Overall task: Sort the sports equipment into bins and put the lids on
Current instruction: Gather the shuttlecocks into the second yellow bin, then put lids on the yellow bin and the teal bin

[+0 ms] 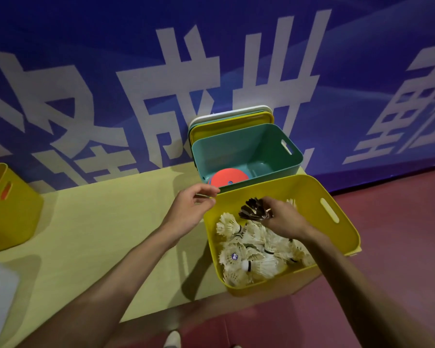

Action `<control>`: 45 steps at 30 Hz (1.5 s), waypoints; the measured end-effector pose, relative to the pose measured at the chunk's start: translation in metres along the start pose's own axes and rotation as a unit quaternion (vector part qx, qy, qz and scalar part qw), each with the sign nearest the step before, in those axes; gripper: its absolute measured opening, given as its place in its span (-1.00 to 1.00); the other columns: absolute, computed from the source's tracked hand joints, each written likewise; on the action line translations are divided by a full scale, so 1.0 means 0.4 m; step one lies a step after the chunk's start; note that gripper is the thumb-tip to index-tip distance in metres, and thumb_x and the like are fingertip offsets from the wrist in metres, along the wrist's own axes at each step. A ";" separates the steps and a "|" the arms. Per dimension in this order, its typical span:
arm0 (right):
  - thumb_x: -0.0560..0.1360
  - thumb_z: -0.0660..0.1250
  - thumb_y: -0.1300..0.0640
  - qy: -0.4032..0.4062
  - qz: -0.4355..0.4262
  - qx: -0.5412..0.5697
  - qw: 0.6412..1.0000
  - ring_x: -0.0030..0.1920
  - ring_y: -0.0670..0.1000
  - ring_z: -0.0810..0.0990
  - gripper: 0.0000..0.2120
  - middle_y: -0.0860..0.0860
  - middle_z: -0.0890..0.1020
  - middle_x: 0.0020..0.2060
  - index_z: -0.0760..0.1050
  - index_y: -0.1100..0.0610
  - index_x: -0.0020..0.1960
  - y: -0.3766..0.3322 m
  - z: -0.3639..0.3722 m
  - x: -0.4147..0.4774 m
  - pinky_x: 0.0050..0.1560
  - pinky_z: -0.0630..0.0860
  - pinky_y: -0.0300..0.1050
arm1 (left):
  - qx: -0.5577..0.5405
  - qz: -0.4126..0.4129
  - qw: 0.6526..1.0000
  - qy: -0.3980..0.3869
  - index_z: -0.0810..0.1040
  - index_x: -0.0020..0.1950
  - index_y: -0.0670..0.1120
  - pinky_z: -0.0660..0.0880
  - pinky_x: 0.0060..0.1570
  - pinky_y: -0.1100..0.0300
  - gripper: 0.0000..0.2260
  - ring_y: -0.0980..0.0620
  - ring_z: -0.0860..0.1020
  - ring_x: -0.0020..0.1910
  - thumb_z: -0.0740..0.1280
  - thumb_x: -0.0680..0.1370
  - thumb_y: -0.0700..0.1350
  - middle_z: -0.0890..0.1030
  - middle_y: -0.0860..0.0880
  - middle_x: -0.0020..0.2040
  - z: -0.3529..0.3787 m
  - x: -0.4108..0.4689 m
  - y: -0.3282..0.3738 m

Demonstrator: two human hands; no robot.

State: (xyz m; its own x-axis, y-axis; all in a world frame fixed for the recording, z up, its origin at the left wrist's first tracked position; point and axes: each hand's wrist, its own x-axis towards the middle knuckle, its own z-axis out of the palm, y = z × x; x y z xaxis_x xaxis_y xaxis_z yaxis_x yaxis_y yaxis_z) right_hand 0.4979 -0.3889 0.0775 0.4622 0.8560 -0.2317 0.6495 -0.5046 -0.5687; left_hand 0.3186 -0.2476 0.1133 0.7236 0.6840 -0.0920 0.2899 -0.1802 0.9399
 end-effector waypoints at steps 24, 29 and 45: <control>0.53 0.28 0.17 0.049 -0.049 -0.042 0.997 0.04 -0.02 0.60 -0.73 -0.01 0.65 0.06 0.53 0.10 0.22 -0.176 -0.073 0.139 0.05 0.46 -0.21 | -0.062 0.019 0.998 -0.006 0.59 -0.03 0.05 0.53 0.15 0.12 -0.82 0.03 0.60 0.05 0.33 0.53 -0.23 0.64 -0.04 0.00 -0.123 0.136 -0.021; 0.54 0.30 0.16 0.053 -0.047 -0.053 0.996 0.08 0.00 0.60 -0.70 0.03 0.63 0.10 0.50 0.13 0.26 -0.207 -0.146 0.194 0.11 0.54 -0.09 | -0.080 0.030 0.996 0.014 0.58 -0.03 0.05 0.53 0.12 0.19 -0.81 0.06 0.61 0.04 0.30 0.55 -0.25 0.65 -0.03 0.00 -0.171 0.187 0.001; 0.53 0.28 0.21 0.040 -0.125 -0.081 0.988 0.28 0.06 0.50 -0.62 0.08 0.53 0.28 0.44 0.16 0.34 -0.058 -0.345 0.498 0.29 0.42 -0.09 | 0.064 0.012 0.994 0.088 0.60 -0.01 0.02 0.51 0.18 0.02 -0.87 -0.05 0.59 0.05 0.34 0.54 -0.21 0.64 -0.04 -0.01 -0.087 0.441 0.104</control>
State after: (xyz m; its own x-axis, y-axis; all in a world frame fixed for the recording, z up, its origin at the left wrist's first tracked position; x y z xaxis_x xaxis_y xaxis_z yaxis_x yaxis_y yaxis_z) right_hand 0.6583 -0.2221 0.1534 0.3174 0.9477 -0.0328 0.8349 -0.2957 -0.4642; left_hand 0.4365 -0.1097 0.1475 0.6135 0.7897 -0.0005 0.3599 -0.2790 0.8903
